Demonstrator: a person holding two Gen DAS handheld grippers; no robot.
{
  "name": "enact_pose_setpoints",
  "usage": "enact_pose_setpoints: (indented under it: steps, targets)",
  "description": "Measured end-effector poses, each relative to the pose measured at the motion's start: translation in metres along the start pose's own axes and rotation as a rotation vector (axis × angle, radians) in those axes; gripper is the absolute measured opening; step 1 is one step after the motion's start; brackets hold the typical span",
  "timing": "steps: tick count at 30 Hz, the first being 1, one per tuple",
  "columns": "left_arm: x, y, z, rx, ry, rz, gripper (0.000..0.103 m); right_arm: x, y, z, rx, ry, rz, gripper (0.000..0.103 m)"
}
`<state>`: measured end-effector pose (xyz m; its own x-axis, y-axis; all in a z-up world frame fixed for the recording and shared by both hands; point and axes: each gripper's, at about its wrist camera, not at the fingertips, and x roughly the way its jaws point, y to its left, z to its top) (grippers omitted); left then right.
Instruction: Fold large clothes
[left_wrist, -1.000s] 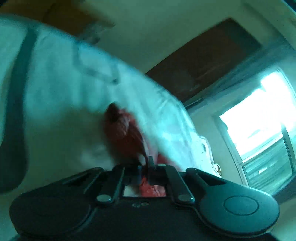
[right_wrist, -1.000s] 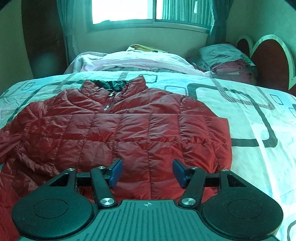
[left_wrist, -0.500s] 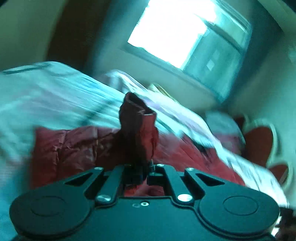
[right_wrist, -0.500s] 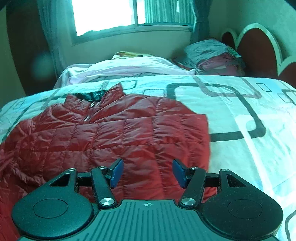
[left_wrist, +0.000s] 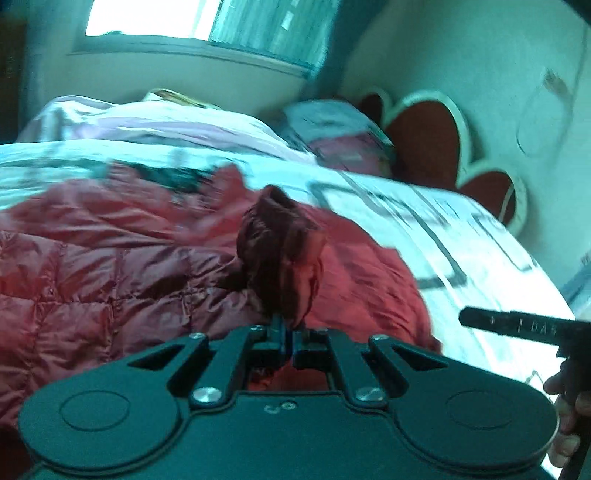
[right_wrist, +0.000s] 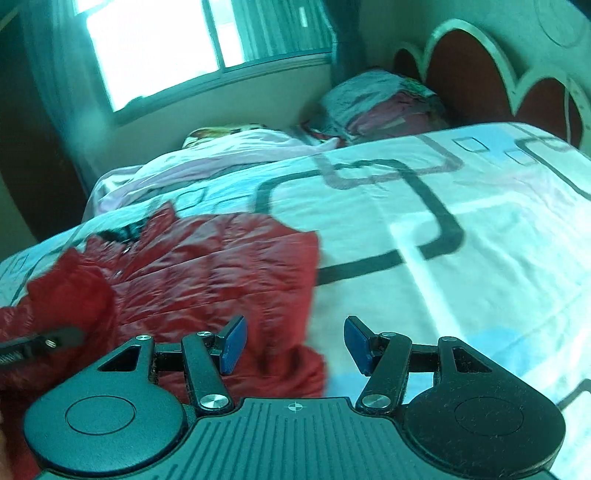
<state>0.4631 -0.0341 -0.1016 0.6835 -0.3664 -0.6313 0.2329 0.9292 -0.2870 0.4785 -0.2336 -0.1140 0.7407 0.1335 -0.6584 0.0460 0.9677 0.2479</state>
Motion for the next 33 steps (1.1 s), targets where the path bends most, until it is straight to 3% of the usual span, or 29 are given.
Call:
enact_pose_setpoints:
  steps: [4, 6, 7, 8, 9, 10, 12, 13, 14, 17, 20, 21, 23, 24, 26, 28, 33]
  targets:
    - [0.026, -0.030, -0.005, 0.036, 0.044, -0.021, 0.005, -0.006, -0.024, 0.002, 0.041, -0.003, 0.000, 0.059]
    - [0.035, -0.042, -0.007, 0.045, 0.073, -0.061, 0.032, -0.010, -0.032, 0.003, 0.065, -0.003, 0.013, 0.059]
    - [0.038, -0.046, -0.010, 0.047, 0.077, -0.078, 0.057, -0.011, -0.036, 0.005, 0.078, -0.002, 0.023, 0.059]
    - [0.036, -0.050, -0.012, 0.057, 0.075, -0.086, 0.075, -0.013, -0.038, 0.005, 0.092, -0.004, 0.034, 0.059]
    - [0.027, -0.054, -0.013, 0.077, 0.058, -0.091, 0.076, -0.015, -0.039, 0.005, 0.101, -0.005, 0.043, 0.059]
    - [0.017, -0.056, -0.014, 0.094, 0.042, -0.094, 0.073, -0.015, -0.039, 0.008, 0.108, -0.005, 0.055, 0.060]
    - [-0.004, -0.046, -0.016, 0.084, 0.023, -0.099, 0.062, -0.015, -0.035, 0.010, 0.115, -0.012, 0.088, 0.074]
    - [-0.016, -0.034, -0.016, 0.059, 0.007, -0.089, 0.051, -0.015, -0.030, 0.011, 0.111, -0.017, 0.109, 0.077]
    - [-0.029, -0.018, -0.017, 0.035, -0.017, -0.064, 0.046, -0.013, -0.024, 0.012, 0.103, -0.012, 0.133, 0.077]
    - [-0.066, 0.038, -0.022, -0.004, -0.085, 0.105, 0.033, -0.001, -0.001, 0.011, 0.062, 0.016, 0.192, 0.077]
    - [-0.086, 0.096, -0.023, -0.060, -0.103, 0.255, 0.027, 0.022, 0.024, 0.009, 0.014, 0.069, 0.209, 0.076]
    - [-0.089, 0.111, -0.021, -0.070, -0.105, 0.285, 0.027, 0.030, 0.031, 0.007, 0.003, 0.094, 0.209, 0.074]
    - [-0.087, 0.136, -0.021, -0.085, -0.076, 0.310, 0.027, 0.044, 0.041, 0.004, 0.003, 0.143, 0.229, 0.051]
    - [-0.085, 0.144, -0.020, -0.090, -0.059, 0.308, 0.027, 0.050, 0.045, 0.003, 0.003, 0.166, 0.238, 0.046]
    - [-0.079, 0.157, -0.022, -0.090, -0.041, 0.298, 0.027, 0.056, 0.052, -0.001, -0.023, 0.186, 0.229, 0.024]
    - [-0.078, 0.159, -0.024, -0.078, -0.042, 0.295, 0.027, 0.051, 0.055, -0.006, -0.043, 0.178, 0.219, 0.019]
    - [-0.071, 0.158, -0.033, -0.035, -0.029, 0.282, 0.028, 0.043, 0.053, -0.019, -0.066, 0.176, 0.173, 0.019]
